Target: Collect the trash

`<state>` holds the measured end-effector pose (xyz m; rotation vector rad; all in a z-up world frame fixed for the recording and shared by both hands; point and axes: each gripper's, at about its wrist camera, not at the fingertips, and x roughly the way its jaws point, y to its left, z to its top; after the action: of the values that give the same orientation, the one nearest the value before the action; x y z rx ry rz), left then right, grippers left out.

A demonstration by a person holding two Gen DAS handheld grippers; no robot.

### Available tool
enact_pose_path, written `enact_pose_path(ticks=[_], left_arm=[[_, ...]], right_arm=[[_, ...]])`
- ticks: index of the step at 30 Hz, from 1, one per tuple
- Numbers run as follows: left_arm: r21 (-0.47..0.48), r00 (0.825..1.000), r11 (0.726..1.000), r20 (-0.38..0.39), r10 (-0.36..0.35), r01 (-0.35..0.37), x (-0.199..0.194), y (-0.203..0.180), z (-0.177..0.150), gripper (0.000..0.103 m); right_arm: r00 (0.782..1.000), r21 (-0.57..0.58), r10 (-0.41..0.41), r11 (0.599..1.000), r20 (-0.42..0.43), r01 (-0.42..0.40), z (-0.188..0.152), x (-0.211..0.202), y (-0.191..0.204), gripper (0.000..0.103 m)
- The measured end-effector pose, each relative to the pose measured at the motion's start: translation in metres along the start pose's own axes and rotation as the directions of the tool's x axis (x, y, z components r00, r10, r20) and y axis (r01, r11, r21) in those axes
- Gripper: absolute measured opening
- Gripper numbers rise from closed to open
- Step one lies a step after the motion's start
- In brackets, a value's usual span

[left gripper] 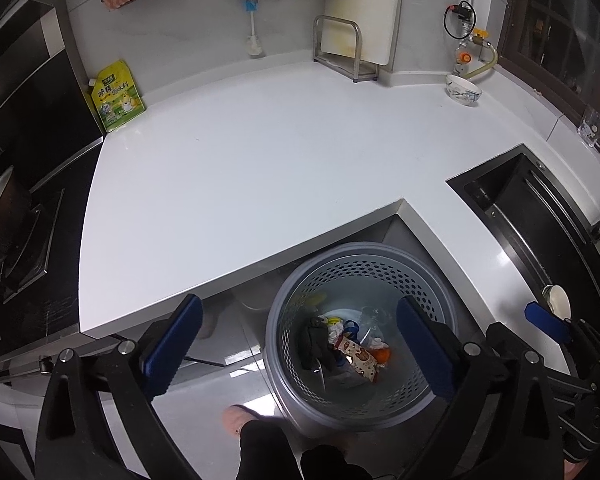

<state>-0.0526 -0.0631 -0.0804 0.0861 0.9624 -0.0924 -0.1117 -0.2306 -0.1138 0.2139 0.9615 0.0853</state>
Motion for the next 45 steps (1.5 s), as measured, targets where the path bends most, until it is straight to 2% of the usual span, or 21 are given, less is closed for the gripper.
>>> enact_pose_path(ticks=[7, 21, 45], left_arm=[[-0.008, 1.0, 1.0, -0.001, 0.006, -0.006, -0.0017, 0.0037, 0.0011, 0.096], [-0.015, 1.0, 1.0, 0.014, 0.024, -0.024, -0.0068, 0.0063, -0.0008, 0.096], [-0.013, 1.0, 0.999, -0.007, 0.029, -0.029, -0.0009, 0.0073, -0.0004, 0.096]], right_arm=[[1.0, 0.005, -0.001, 1.0, 0.005, 0.001, 0.0009, -0.001, 0.001, 0.071], [1.0, -0.008, -0.014, 1.0, 0.006, 0.014, -0.0001, -0.003, 0.0044, 0.072], [1.0, -0.015, -0.023, 1.0, 0.002, 0.023, -0.0015, -0.0023, 0.0056, 0.072]])
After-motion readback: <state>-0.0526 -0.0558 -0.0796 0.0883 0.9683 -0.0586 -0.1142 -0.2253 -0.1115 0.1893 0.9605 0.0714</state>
